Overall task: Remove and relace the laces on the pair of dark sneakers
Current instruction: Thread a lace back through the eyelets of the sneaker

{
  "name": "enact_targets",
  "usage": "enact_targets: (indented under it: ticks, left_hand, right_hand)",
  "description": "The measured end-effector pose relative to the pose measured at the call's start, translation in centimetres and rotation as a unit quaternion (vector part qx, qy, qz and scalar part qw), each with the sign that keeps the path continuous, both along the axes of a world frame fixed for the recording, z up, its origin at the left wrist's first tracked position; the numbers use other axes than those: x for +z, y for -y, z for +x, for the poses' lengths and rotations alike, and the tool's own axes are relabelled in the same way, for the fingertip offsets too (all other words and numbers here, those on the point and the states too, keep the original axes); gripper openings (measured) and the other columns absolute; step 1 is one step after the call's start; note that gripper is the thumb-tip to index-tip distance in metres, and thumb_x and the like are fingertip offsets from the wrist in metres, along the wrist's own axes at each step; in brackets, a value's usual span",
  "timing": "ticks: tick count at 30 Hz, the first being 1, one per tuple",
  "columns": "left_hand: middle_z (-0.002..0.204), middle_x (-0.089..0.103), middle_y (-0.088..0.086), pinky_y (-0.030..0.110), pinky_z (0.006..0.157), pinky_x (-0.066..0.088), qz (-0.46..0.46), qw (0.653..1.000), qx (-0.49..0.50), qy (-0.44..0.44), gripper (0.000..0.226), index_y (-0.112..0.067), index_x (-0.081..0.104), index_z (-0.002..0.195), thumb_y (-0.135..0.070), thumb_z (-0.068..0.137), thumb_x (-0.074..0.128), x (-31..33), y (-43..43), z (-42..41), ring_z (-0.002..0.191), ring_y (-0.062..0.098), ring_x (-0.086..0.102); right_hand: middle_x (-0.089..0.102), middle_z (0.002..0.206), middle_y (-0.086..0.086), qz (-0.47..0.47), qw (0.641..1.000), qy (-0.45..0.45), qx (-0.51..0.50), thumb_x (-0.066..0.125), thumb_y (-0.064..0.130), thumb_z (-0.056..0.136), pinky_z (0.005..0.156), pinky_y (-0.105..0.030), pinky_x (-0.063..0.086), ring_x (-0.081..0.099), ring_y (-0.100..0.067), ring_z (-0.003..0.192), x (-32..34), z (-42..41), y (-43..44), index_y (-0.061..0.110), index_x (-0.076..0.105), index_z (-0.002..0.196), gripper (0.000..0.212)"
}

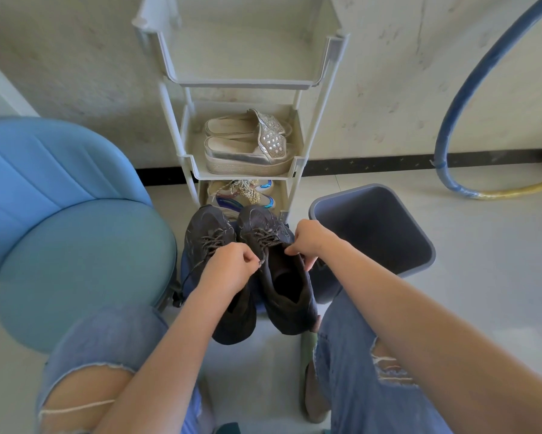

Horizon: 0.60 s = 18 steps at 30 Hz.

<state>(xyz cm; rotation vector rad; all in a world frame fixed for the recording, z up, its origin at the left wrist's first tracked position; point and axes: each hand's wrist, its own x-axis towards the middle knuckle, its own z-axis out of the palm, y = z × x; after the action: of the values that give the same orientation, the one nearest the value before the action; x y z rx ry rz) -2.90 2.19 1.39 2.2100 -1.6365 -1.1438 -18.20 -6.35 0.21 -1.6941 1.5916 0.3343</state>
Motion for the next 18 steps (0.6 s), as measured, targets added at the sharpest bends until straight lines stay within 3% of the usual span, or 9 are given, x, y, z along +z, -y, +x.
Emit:
enact_targets:
  ticks: [2,4,6,8,11,14,18]
  left_hand:
    - [0.095,0.067,0.012,0.036,0.084,0.047,0.034,0.999,-0.017,0.016,0.019,-0.013,0.064,0.087,-0.023,0.095,0.051,-0.5,0.4,-0.2,0.096,0.029,0.063]
    - [0.093,0.063,0.007,0.035,0.082,0.045,0.041,0.999,-0.004,0.015,0.024,-0.015,0.058,0.083,-0.029,0.098,0.046,-0.9,0.7,-0.6,0.091,0.028,0.061]
    - [0.104,0.066,0.007,0.034,0.084,0.045,0.004,0.999,0.033,0.001,0.03,-0.013,0.061,0.104,-0.037,0.098,0.044,-1.5,1.0,-0.9,0.096,0.024,0.061]
    - [0.117,0.064,0.008,0.035,0.088,0.045,-0.02,0.998,0.05,0.012,0.045,-0.011,0.054,0.125,-0.045,0.096,0.044,-1.8,1.4,-1.3,0.107,0.025,0.059]
    - [0.125,0.06,0.01,0.038,0.093,0.046,-0.003,0.999,0.026,0.041,0.06,-0.01,0.051,0.129,-0.056,0.09,0.049,-2.6,2.1,-1.9,0.113,0.028,0.056]
    - [0.118,0.061,0.01,0.033,0.087,0.046,0.011,0.997,0.003,0.083,0.056,-0.007,0.053,0.124,-0.05,0.089,0.056,-2.9,2.5,-2.7,0.109,0.028,0.058]
    - [0.106,0.064,0.01,0.033,0.082,0.047,0.004,0.992,-0.01,0.123,0.033,-0.004,0.06,0.109,-0.033,0.093,0.055,-3.4,2.8,-3.3,0.099,0.027,0.061]
  right_hand:
    - [0.069,0.092,-0.018,0.004,1.0,-0.008,0.004,0.063,0.02,0.092,0.056,-0.024,0.054,0.072,-0.024,0.069,0.1,0.1,-0.1,0.003,0.053,0.096,0.02]
    - [0.066,0.083,-0.015,0.006,1.0,-0.004,-0.003,0.064,0.018,0.091,0.049,-0.021,0.051,0.07,-0.019,0.059,0.1,0.1,-0.1,0.004,0.051,0.086,0.019]
    - [0.062,0.076,-0.012,0.008,1.0,0.0,-0.015,0.064,0.017,0.09,0.042,-0.019,0.045,0.063,-0.012,0.043,0.0,-0.1,0.0,0.007,0.047,0.076,0.024]
    - [0.063,0.068,-0.009,0.01,1.0,0.002,-0.022,0.063,0.016,0.09,0.042,-0.017,0.043,0.061,-0.011,0.041,0.0,-0.1,0.1,0.008,0.048,0.072,0.026]
    - [0.063,0.051,-0.003,0.012,1.0,0.001,-0.02,0.06,0.017,0.09,0.043,-0.016,0.044,0.064,-0.012,0.047,-0.3,-0.2,0.2,0.006,0.052,0.07,0.024]
    - [0.07,0.077,-0.014,0.028,1.0,-0.001,-0.01,0.06,0.022,0.09,0.059,-0.026,0.058,0.07,-0.022,0.063,-0.6,-0.2,0.0,0.0,0.059,0.089,0.022]
    - [0.062,0.106,-0.008,-0.048,0.992,-0.079,0.092,0.064,0.047,0.085,0.069,-0.032,0.051,0.061,-0.024,0.082,-0.9,0.1,-0.1,0.006,0.044,0.122,0.058]
